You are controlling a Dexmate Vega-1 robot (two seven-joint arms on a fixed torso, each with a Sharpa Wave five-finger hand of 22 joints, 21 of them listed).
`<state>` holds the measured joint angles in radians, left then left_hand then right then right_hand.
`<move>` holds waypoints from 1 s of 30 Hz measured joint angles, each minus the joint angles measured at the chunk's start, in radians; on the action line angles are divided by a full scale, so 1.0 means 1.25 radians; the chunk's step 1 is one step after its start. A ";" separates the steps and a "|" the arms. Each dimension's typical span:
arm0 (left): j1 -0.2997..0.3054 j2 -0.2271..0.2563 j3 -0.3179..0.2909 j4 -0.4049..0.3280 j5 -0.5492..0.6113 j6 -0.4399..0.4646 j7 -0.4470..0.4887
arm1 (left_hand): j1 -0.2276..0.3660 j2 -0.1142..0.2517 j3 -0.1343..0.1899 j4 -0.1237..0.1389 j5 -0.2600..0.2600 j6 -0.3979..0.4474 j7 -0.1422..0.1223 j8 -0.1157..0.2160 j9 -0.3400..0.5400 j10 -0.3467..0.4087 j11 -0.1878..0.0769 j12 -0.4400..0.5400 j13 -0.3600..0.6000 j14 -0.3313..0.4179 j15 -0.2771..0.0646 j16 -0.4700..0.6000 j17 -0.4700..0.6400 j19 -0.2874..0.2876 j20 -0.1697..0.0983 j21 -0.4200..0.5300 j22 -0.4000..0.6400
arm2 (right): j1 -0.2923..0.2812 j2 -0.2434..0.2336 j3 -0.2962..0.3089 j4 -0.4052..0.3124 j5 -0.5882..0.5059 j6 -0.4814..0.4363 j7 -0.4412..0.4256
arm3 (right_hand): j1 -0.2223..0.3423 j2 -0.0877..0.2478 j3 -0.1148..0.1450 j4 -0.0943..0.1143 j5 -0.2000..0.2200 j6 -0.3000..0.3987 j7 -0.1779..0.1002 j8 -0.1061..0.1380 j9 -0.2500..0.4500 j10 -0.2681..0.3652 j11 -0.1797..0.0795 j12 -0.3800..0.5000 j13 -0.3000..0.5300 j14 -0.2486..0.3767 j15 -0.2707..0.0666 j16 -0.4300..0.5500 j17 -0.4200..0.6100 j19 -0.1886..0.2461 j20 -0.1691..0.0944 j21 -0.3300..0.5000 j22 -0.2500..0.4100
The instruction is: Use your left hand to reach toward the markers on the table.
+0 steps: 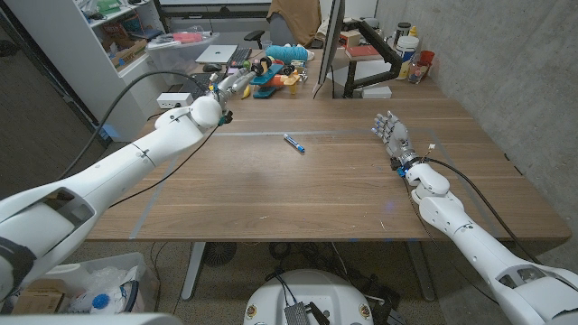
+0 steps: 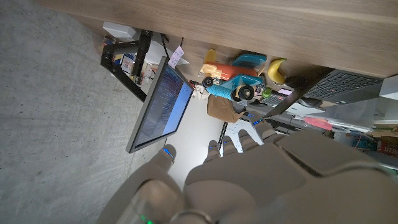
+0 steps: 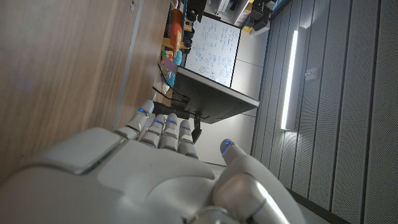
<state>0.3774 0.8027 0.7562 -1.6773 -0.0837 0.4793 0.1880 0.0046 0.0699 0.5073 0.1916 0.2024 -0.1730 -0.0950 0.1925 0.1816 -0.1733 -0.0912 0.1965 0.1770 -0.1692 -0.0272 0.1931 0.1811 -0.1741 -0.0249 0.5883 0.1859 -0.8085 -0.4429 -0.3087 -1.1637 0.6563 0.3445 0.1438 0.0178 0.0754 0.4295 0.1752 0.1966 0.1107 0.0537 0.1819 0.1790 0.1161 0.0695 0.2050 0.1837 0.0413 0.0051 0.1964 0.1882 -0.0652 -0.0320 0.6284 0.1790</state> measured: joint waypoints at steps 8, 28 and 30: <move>-0.042 0.002 0.035 -0.007 0.048 0.020 -0.043 | 0.000 0.000 0.000 0.000 0.004 0.001 -0.001 0.000 0.000 -0.001 -0.001 0.000 0.000 0.000 0.000 0.000 0.000 0.002 0.002 0.003 0.000 | 0.001 0.001 0.001 0.005 0.001 0.004 0.003 | 0.000 0.000 0.000 0.000 0.000 0.000 0.000 0.000 0.000 0.000 0.000 0.000 0.000 0.000 0.000 0.000 0.000 0.000 0.000 0.000 0.000; -0.134 -0.011 0.112 -0.004 0.156 0.045 -0.140 | 0.000 0.000 -0.007 0.000 0.007 -0.001 -0.005 0.000 0.000 0.003 -0.009 0.000 0.000 0.000 0.000 0.004 0.000 0.002 0.027 0.009 0.000 | -0.003 0.001 0.006 0.004 0.003 0.012 0.005 | 0.000 0.000 0.000 0.000 0.000 0.000 0.000 0.000 0.000 0.000 0.000 0.000 0.000 0.000 0.000 0.000 0.000 0.003 -0.003 -0.002 0.000; -0.147 -0.011 0.121 -0.003 0.157 0.045 -0.140 | 0.000 0.000 -0.009 -0.002 0.007 0.001 -0.010 0.003 0.000 0.004 -0.010 0.000 0.000 0.000 0.000 0.004 0.000 0.002 0.027 0.009 0.000 | -0.003 0.001 0.006 0.004 0.004 0.012 0.006 | 0.000 0.000 0.000 0.000 0.000 0.000 0.000 0.000 0.000 0.000 0.000 0.000 0.000 0.000 0.000 0.000 0.000 0.003 -0.003 -0.003 0.000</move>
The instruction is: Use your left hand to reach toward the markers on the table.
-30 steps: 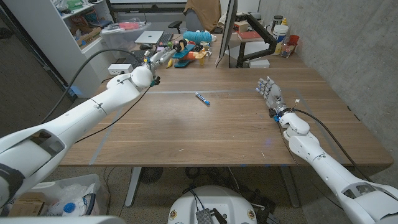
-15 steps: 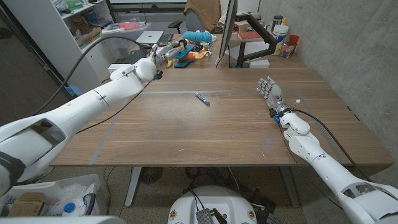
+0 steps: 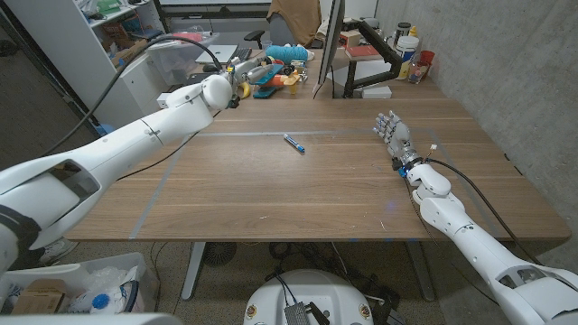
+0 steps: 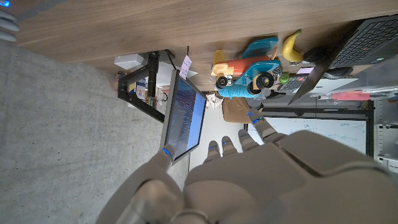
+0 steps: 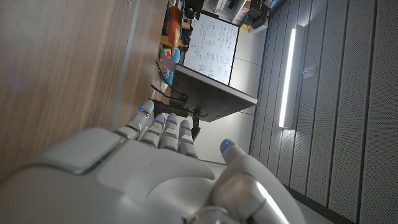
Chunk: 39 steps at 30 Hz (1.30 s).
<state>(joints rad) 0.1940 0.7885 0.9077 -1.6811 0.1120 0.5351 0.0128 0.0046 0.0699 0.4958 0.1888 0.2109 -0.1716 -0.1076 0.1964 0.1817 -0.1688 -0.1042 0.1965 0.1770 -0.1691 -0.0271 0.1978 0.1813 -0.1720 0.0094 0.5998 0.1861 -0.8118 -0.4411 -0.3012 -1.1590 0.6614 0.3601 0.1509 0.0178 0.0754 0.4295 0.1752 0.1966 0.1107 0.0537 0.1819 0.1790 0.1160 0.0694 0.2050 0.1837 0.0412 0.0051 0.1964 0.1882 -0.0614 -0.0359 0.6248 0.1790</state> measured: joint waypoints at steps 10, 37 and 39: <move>-0.043 -0.010 0.028 0.015 0.050 -0.015 -0.074 | 0.000 0.000 -0.001 -0.001 0.003 0.000 0.000 0.000 0.000 -0.004 -0.004 0.000 0.000 0.000 0.000 0.000 0.000 0.000 0.000 0.000 0.000 | 0.000 0.002 0.003 0.002 0.003 0.003 0.003 | 0.000 0.000 0.000 0.000 0.000 0.000 0.000 0.000 0.000 0.000 0.000 0.000 0.000 0.000 0.000 0.000 0.000 0.000 0.000 -0.003 0.000; -0.183 -0.080 0.127 0.147 0.164 -0.132 -0.267 | 0.008 0.003 -0.006 -0.006 0.006 0.003 -0.009 -0.006 0.000 -0.004 -0.013 0.000 0.000 0.000 0.000 0.000 -0.004 0.001 0.007 0.000 0.000 | 0.016 0.012 0.007 0.036 0.007 0.011 0.013 | 0.000 0.000 0.000 0.000 0.000 0.000 0.000 0.000 0.000 0.000 0.000 0.000 0.000 0.000 0.000 0.000 0.000 0.000 0.000 -0.006 0.000; -0.192 -0.086 0.132 0.158 0.170 -0.146 -0.281 | 0.008 0.003 -0.006 -0.006 0.006 0.003 -0.009 -0.006 0.000 -0.004 -0.013 0.000 0.000 0.000 0.000 0.000 -0.004 0.001 0.007 0.000 0.000 | 0.017 0.013 0.008 0.038 0.008 0.012 0.014 | 0.000 0.000 0.000 0.000 0.000 0.000 0.000 0.000 0.000 0.000 0.000 0.000 0.000 0.000 0.000 0.000 0.000 0.000 0.000 -0.006 0.000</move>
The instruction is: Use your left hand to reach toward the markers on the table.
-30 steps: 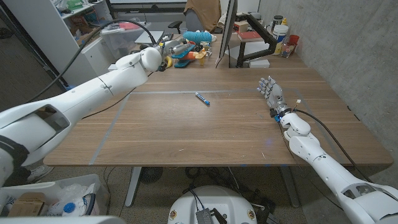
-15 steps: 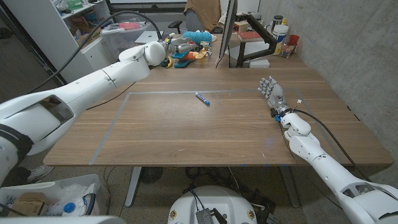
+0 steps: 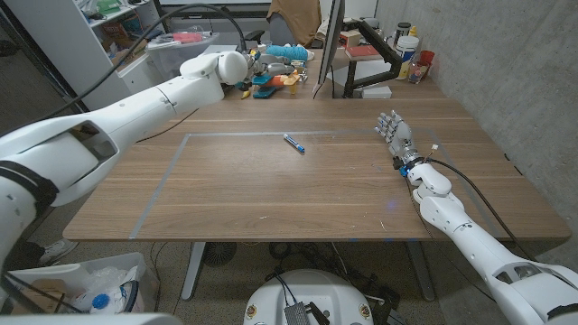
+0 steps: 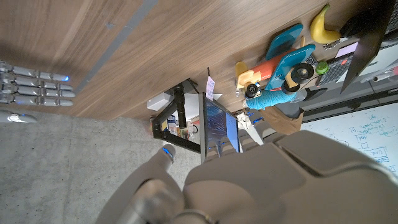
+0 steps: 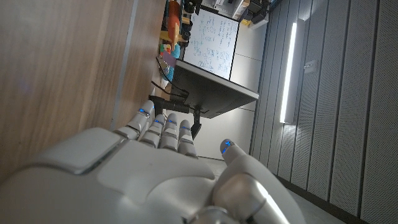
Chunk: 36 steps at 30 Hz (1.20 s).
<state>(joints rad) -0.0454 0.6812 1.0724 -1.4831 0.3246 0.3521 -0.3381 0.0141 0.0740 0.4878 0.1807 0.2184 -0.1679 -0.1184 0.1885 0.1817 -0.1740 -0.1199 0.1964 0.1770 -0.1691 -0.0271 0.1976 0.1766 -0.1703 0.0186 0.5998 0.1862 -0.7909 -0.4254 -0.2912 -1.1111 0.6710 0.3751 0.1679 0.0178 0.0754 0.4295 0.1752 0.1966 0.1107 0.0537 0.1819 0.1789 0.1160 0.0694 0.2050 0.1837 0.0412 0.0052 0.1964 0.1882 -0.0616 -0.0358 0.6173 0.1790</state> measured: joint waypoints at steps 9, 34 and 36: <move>-0.035 -0.027 0.022 0.045 0.025 -0.050 -0.050 | 0.008 0.004 -0.009 -0.009 0.000 -0.006 -0.006 0.000 0.000 0.003 -0.009 0.000 0.000 0.000 0.000 0.000 0.000 -0.003 0.011 0.000 0.000 | 0.002 0.002 0.004 0.009 0.004 0.004 0.003 | 0.000 0.000 0.000 0.000 0.000 0.000 0.000 0.000 0.000 0.000 0.000 0.000 0.000 0.000 0.000 0.000 0.000 0.000 0.000 -0.003 0.000; -0.101 -0.081 0.070 0.112 0.076 -0.141 -0.172 | 0.094 0.018 0.015 -0.072 -0.004 -0.003 -0.022 -0.006 0.002 -0.001 -0.021 -0.004 0.002 0.000 0.000 -0.011 -0.004 -0.003 0.005 -0.019 0.000 | 0.006 0.007 0.009 0.022 0.010 0.006 0.011 | 0.000 0.000 0.000 0.000 0.000 0.000 0.000 0.000 0.000 0.000 0.000 0.000 0.000 0.004 0.004 0.000 0.000 0.003 -0.003 -0.003 0.000; -0.102 -0.083 0.071 0.113 0.077 -0.143 -0.175 | 0.094 0.018 0.015 -0.072 -0.004 -0.003 -0.017 -0.006 0.002 -0.001 -0.021 -0.004 0.002 0.000 0.000 -0.011 -0.004 -0.003 0.005 -0.019 0.000 | 0.006 0.007 0.010 0.022 0.011 0.006 0.011 | 0.000 0.000 0.000 0.000 0.000 0.000 0.000 0.000 0.000 0.000 0.000 0.000 0.000 0.004 0.004 0.000 0.000 0.003 -0.003 -0.003 0.000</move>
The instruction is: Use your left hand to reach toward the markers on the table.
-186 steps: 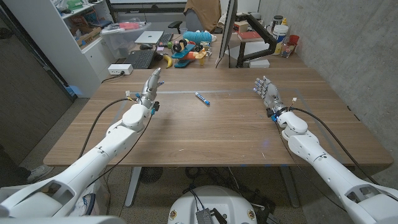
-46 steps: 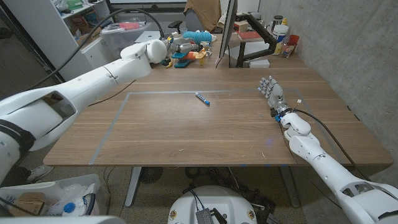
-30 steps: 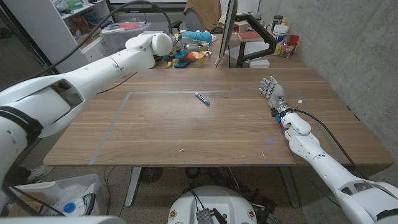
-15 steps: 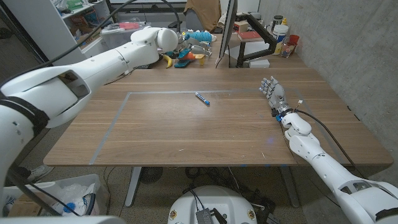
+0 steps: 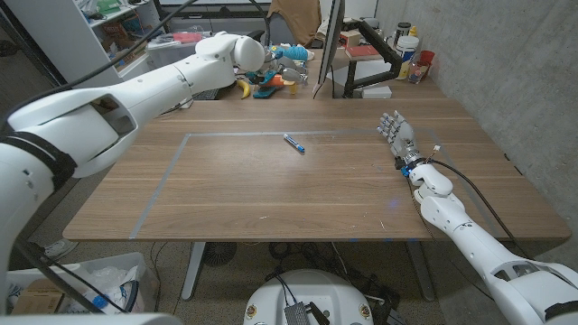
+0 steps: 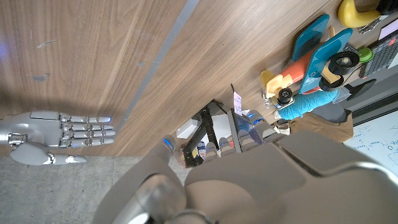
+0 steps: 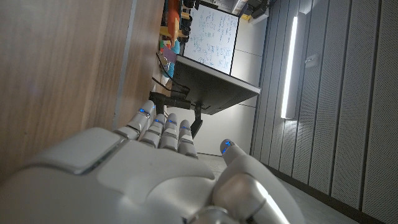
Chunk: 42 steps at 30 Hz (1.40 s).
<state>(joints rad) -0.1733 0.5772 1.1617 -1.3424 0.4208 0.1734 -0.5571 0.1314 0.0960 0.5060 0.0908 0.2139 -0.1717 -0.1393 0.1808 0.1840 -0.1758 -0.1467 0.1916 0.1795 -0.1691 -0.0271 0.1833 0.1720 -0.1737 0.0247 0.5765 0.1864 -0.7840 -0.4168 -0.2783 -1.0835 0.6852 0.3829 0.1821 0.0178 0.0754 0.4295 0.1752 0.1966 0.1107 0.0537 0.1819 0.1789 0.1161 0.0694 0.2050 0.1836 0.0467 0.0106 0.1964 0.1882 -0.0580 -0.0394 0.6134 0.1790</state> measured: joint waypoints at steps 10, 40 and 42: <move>-0.004 -0.006 0.004 0.002 0.005 -0.007 -0.020 | 0.007 -0.007 -0.002 -0.005 -0.006 0.000 0.000 0.000 0.000 0.000 0.000 0.000 0.000 0.000 0.000 0.000 0.002 0.004 -0.004 -0.004 0.000 | -0.006 -0.002 0.002 -0.005 0.002 0.000 0.001 | 0.000 0.000 0.000 0.000 0.000 0.000 0.000 0.000 0.000 0.000 0.000 0.000 0.000 0.000 0.000 0.000 -0.002 0.000 0.000 0.000 0.000; -0.014 -0.018 0.028 -0.014 0.023 0.017 -0.075 | 0.024 -0.024 -0.012 -0.014 -0.006 0.000 0.000 0.004 0.007 0.000 0.000 0.000 0.007 0.000 0.000 0.000 0.006 0.003 -0.002 -0.015 0.002 | -0.021 -0.012 0.006 -0.024 0.004 -0.001 0.000 | 0.000 0.000 0.000 0.000 0.000 0.000 0.000 0.000 0.000 0.000 0.000 0.000 0.000 0.000 0.000 0.000 -0.002 0.006 0.006 -0.006 0.000; -0.014 -0.017 0.028 -0.016 0.023 0.017 -0.075 | 0.024 -0.024 -0.012 -0.014 -0.006 0.000 0.000 0.004 0.007 0.000 0.000 0.000 0.007 0.000 0.000 0.000 0.006 0.003 -0.002 -0.015 0.002 | -0.021 -0.012 0.006 -0.024 0.004 -0.001 0.000 | 0.000 0.000 0.000 0.000 0.000 0.000 0.000 0.000 0.000 0.000 0.000 0.000 0.000 0.000 0.000 0.000 -0.002 0.006 0.006 -0.006 0.000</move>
<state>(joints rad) -0.1913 0.5558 1.1972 -1.3623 0.4501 0.1942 -0.6514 0.1614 0.0660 0.4916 0.0737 0.2062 -0.1715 -0.1392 0.1856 0.1934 -0.1756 -0.1464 0.1916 0.1888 -0.1691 -0.0271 0.1834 0.1794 -0.1706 0.0217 0.5583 0.1886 -0.8100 -0.4313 -0.2711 -1.1135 0.6904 0.3819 0.1816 0.0178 0.0754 0.4295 0.1752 0.1966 0.1107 0.0538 0.1819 0.1789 0.1160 0.0695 0.2050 0.1836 0.0466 0.0105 0.1964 0.1861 -0.0508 -0.0321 0.6058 0.1790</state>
